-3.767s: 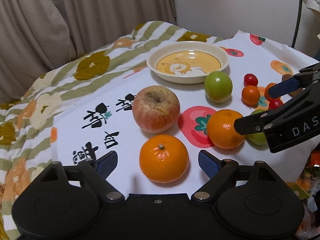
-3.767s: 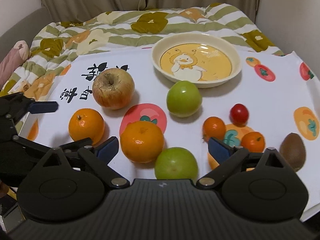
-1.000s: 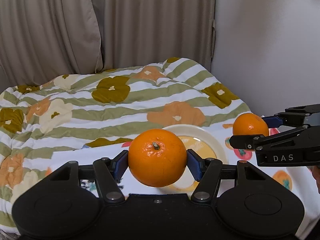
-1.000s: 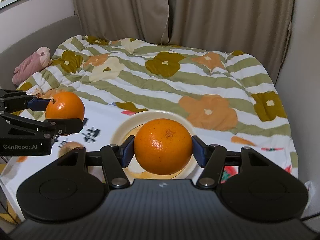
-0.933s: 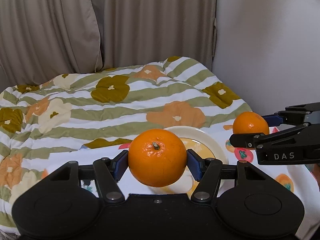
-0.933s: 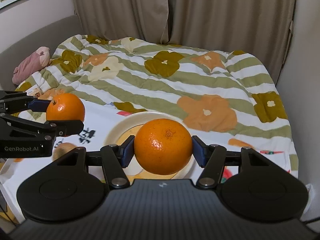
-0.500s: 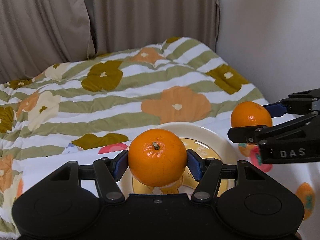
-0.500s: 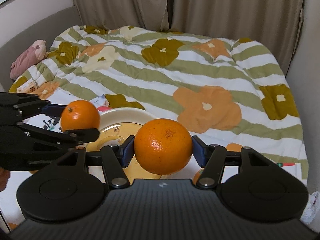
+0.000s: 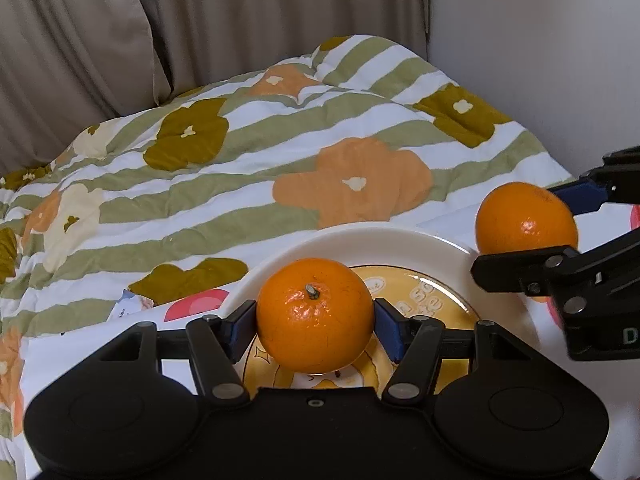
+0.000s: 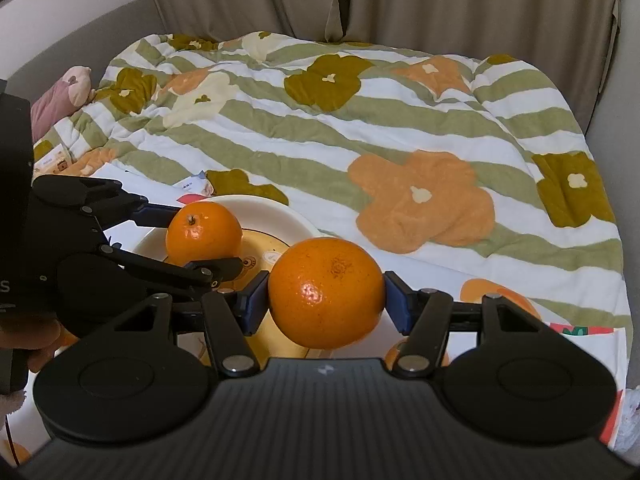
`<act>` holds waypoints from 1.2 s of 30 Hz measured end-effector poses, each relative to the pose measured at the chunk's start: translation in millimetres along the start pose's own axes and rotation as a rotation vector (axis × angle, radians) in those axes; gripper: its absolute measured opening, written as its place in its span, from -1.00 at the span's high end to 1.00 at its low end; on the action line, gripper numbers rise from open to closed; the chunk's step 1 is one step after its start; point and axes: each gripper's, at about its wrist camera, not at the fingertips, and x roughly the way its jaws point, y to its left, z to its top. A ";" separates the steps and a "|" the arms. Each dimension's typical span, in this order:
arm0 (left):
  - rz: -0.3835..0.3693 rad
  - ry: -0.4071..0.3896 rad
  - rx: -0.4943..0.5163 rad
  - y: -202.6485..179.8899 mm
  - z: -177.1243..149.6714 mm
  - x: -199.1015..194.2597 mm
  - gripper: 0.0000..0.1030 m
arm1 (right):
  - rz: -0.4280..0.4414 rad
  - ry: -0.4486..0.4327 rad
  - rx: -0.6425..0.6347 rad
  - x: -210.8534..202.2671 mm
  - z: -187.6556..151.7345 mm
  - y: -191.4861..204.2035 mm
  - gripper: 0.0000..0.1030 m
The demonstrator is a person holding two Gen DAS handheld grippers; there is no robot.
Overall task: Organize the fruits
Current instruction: 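Carry both mandarins to the duck bowl and release them inside with both grippers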
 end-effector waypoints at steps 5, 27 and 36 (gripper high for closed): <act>-0.007 0.010 0.005 3.1 -0.4 7.0 -0.29 | -0.005 0.004 0.017 1.2 0.4 -1.2 -0.45; 0.036 -0.040 -0.047 17.1 -27.8 -50.8 -0.82 | 0.075 0.000 -0.191 27.8 -0.7 27.4 -0.45; 0.048 -0.036 -0.045 18.2 -33.0 -49.9 -0.82 | 0.086 -0.018 -0.276 43.7 -1.8 37.1 -0.47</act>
